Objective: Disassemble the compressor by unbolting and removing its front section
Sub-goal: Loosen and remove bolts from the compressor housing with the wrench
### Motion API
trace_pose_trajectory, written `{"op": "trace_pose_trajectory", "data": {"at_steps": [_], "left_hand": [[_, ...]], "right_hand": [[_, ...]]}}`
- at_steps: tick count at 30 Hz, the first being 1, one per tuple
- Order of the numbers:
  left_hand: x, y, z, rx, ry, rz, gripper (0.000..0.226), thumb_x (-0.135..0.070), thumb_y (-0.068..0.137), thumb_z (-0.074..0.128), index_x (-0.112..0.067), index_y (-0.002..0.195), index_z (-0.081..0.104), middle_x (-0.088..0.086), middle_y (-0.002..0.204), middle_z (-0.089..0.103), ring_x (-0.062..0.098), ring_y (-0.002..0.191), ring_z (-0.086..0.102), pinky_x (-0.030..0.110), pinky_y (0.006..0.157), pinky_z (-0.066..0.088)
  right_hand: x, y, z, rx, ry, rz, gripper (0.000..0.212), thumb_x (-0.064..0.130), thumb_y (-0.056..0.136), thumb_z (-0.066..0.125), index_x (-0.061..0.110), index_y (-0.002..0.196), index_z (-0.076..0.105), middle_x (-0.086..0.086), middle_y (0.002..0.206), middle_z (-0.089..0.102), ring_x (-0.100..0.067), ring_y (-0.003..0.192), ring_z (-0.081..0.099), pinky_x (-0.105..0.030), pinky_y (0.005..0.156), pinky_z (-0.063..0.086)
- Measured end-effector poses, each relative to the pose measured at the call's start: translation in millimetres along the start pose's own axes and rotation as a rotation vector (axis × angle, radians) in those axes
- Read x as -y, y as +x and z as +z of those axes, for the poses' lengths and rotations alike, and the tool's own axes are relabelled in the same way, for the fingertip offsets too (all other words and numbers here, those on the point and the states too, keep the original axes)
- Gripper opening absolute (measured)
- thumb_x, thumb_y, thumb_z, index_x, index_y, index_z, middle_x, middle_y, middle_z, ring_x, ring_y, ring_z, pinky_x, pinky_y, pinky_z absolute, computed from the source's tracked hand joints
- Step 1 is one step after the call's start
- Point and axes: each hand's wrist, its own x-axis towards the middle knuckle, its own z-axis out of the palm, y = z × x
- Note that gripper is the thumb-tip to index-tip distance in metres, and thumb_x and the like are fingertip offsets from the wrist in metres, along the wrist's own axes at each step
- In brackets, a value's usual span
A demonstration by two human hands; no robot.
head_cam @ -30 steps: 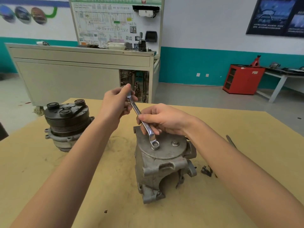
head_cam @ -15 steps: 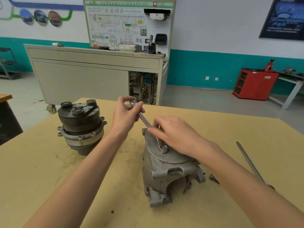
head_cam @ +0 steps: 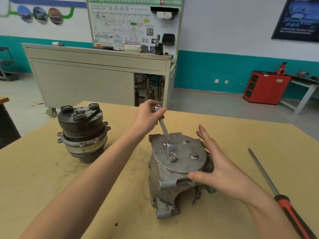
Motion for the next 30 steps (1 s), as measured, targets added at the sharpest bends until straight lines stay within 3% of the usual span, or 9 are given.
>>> {"op": "trace_pose_trajectory", "data": {"at_steps": [3,5,9,14,19,22,25,27,30], "left_hand": [[-17.7,6.9,24.5,0.173,0.126,0.071,0.038,-0.023,0.093,0.063,-0.007,0.127,0.056,0.003,0.083,0.068,0.014,0.072,0.067,0.019,0.059,0.054],[-27.6,11.4,36.1,0.266,0.176,0.086,0.040,-0.021,0.092,0.064,-0.007,0.128,0.054,0.002,0.082,0.066,0.004,0.065,0.062,0.009,0.048,0.046],[-41.0,18.3,43.2,0.362,0.269,0.082,0.041,-0.022,0.091,0.066,-0.009,0.123,0.043,0.003,0.084,0.064,0.009,0.067,0.061,0.012,0.049,0.045],[-48.7,17.6,46.1,0.353,0.571,0.195,0.035,-0.025,0.094,0.060,-0.006,0.120,0.044,0.011,0.103,0.060,0.023,0.084,0.060,0.026,0.065,0.046],[-56.0,16.2,48.2,0.337,0.678,0.267,0.027,-0.024,0.096,0.057,-0.006,0.116,0.054,0.011,0.103,0.064,0.020,0.080,0.057,0.026,0.067,0.044],[-60.4,13.8,53.7,0.352,0.643,0.288,0.025,-0.021,0.096,0.058,-0.005,0.115,0.058,0.011,0.102,0.066,0.019,0.079,0.059,0.026,0.071,0.045],[-62.0,14.4,58.1,0.350,0.608,0.307,0.024,-0.020,0.095,0.059,-0.004,0.113,0.060,0.008,0.096,0.064,0.016,0.076,0.058,0.019,0.063,0.042],[-61.5,15.1,58.7,0.344,0.606,0.317,0.025,-0.022,0.095,0.060,-0.005,0.112,0.061,0.006,0.096,0.062,0.015,0.074,0.057,0.015,0.057,0.039],[-58.0,15.9,55.9,0.324,0.672,0.352,0.028,-0.028,0.095,0.059,-0.007,0.112,0.064,0.007,0.098,0.065,0.018,0.078,0.058,0.024,0.068,0.046]], "right_hand": [[-5.1,-3.9,6.1,-0.104,0.082,-0.034,0.108,0.063,0.050,0.072,0.071,0.130,0.000,0.059,0.126,0.012,0.030,0.121,0.018,-0.006,0.093,0.034],[-8.3,-7.1,10.2,-0.153,0.129,-0.042,0.106,0.060,0.052,0.074,0.072,0.129,0.002,0.054,0.133,0.012,0.022,0.127,0.020,-0.019,0.102,0.033],[-9.6,-10.9,13.7,-0.226,0.131,-0.082,0.111,0.077,0.045,0.071,0.069,0.131,0.001,0.045,0.141,0.012,0.019,0.128,0.024,-0.014,0.094,0.032],[-13.8,-9.1,9.5,-0.315,0.217,-0.133,0.110,0.083,0.048,0.064,0.054,0.140,0.011,0.028,0.148,0.023,0.006,0.132,0.033,-0.021,0.102,0.030],[-16.4,-10.6,15.1,-0.166,0.174,-0.100,0.106,0.081,0.050,0.065,0.058,0.137,0.008,0.036,0.145,0.018,0.017,0.131,0.023,-0.002,0.099,0.029],[-17.6,-10.2,17.1,-0.160,0.204,-0.084,0.100,0.063,0.057,0.069,0.059,0.137,0.010,0.036,0.144,0.019,0.019,0.128,0.025,-0.014,0.105,0.032],[-18.2,-9.8,17.1,-0.166,0.224,-0.076,0.097,0.058,0.058,0.068,0.060,0.137,0.010,0.035,0.145,0.019,0.015,0.130,0.027,-0.023,0.107,0.033],[-18.4,-9.7,17.9,-0.173,0.227,-0.074,0.096,0.058,0.058,0.068,0.064,0.134,0.011,0.039,0.143,0.019,0.016,0.129,0.028,-0.023,0.107,0.033],[-18.6,-9.7,18.1,-0.169,0.232,-0.076,0.094,0.059,0.058,0.068,0.066,0.133,0.011,0.042,0.141,0.018,0.016,0.128,0.028,-0.020,0.106,0.034]]}}
